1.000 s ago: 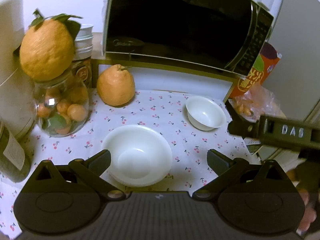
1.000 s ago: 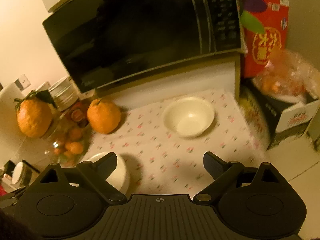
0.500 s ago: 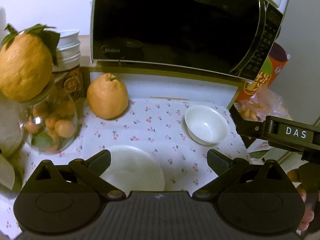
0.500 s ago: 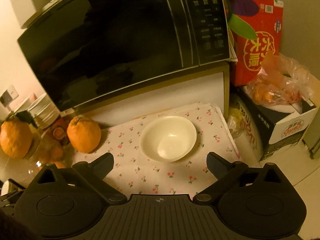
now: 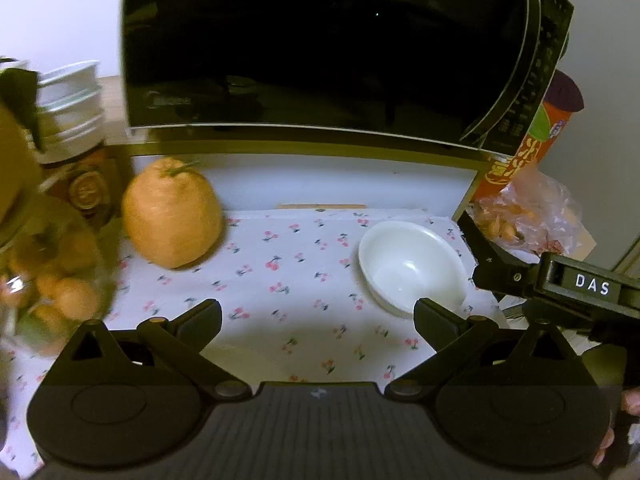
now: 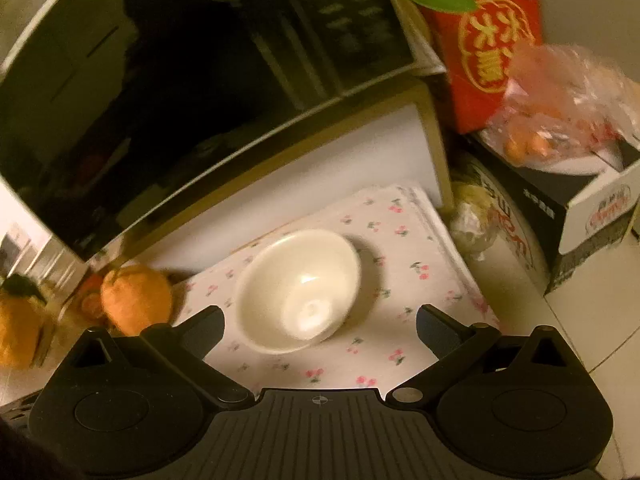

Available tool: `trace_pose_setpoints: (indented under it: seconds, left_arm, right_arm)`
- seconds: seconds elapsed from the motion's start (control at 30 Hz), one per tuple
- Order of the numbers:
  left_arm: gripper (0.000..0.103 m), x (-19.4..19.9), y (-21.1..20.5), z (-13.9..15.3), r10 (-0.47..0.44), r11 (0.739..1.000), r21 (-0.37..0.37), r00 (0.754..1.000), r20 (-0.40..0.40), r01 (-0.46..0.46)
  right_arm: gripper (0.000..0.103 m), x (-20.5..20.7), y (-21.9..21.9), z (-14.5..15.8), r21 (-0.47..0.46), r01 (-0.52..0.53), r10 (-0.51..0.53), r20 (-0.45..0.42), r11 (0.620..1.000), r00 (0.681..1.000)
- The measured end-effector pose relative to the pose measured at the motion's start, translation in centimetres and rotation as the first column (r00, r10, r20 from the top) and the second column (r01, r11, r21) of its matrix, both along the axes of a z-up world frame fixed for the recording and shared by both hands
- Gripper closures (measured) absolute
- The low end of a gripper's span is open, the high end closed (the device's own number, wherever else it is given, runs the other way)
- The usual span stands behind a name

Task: Organize plates and bowls
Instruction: 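Move both grippers toward the remaining small white bowl by the microwave, then close both grippers on the rim of the small white bowl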

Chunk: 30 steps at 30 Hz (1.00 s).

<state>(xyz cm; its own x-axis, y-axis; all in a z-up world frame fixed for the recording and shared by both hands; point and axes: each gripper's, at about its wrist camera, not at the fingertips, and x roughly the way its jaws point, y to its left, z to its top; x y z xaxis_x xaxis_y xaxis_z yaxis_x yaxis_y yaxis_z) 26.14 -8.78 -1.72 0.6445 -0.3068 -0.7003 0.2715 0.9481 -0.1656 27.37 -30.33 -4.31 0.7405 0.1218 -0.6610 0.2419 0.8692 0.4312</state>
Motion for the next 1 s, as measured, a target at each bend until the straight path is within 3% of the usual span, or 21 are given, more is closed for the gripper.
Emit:
trace_pose_setpoints:
  seconds: [0.2, 0.47, 0.57, 0.63, 0.73, 1.0]
  left_arm:
    - [0.007, 1.8, -1.7, -1.0, -0.038, 0.998, -0.043, 0.999, -0.003, 0.038]
    - [0.025, 4.1, -3.5, -2.6, -0.066, 0.997, -0.041, 0.998, -0.015, 0.065]
    - [0.033, 4.4, -3.8, -3.0, -0.062, 0.997, -0.043, 0.998, -0.021, 0.061]
    - [0.041, 4.5, -3.8, -3.2, -0.064, 0.997, -0.045, 0.998, -0.022, 0.063]
    - [0.051, 4.7, -3.9, -3.5, -0.067, 0.997, -0.045, 0.997, -0.029, 0.066]
    - [0.067, 5.2, -3.9, -4.0, -0.072, 0.995, -0.067, 0.996, -0.056, 0.069]
  right_arm:
    - [0.000, 1.2, -1.8, -2.4, 0.098, 0.040, -0.041, 0.001, 0.994, 0.999]
    - [0.002, 2.3, -1.6, -3.0, 0.055, 0.057, -0.060, 0.054, 0.997, 0.997]
    - [0.013, 2.8, -1.8, -3.5, 0.050, 0.072, -0.075, 0.056, 0.996, 0.996]
    - [0.032, 3.0, -1.8, -3.8, 0.049, 0.078, -0.080, 0.057, 0.996, 0.995]
    - [0.048, 3.2, -1.9, -4.2, 0.052, 0.095, -0.098, 0.049, 0.994, 0.994]
    - [0.066, 3.3, -1.4, -4.6, 0.063, 0.080, -0.083, 0.046, 0.995, 0.995]
